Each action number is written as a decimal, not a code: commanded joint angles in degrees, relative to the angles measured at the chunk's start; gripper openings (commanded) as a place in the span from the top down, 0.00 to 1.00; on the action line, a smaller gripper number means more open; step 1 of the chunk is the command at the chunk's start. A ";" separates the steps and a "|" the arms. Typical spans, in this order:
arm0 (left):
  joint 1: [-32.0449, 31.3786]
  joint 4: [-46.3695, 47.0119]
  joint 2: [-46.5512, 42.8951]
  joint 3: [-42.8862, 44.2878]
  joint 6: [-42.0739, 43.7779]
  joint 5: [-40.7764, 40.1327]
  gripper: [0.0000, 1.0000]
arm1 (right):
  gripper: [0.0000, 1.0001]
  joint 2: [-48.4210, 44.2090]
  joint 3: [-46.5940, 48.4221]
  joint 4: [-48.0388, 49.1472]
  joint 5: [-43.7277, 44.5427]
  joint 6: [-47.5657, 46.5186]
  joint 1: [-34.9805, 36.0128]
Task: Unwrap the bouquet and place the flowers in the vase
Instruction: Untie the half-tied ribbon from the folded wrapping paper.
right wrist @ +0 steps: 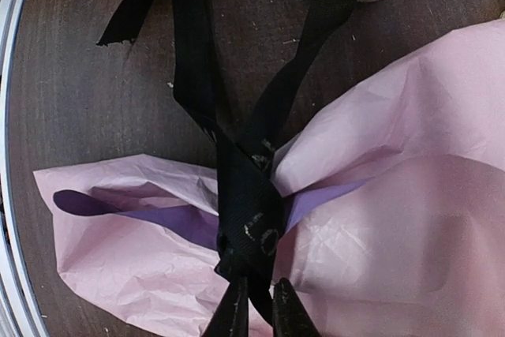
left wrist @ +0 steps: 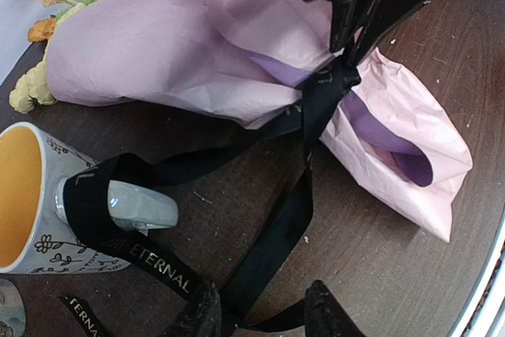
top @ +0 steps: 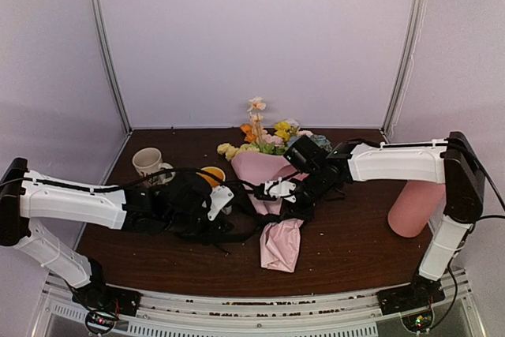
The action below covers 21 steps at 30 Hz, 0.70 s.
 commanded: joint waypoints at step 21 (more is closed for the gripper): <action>-0.23 3.21 5.18 3.00 0.67 3.57 0.53 | 1.00 -10.36 0.80 -3.96 0.52 1.34 -0.14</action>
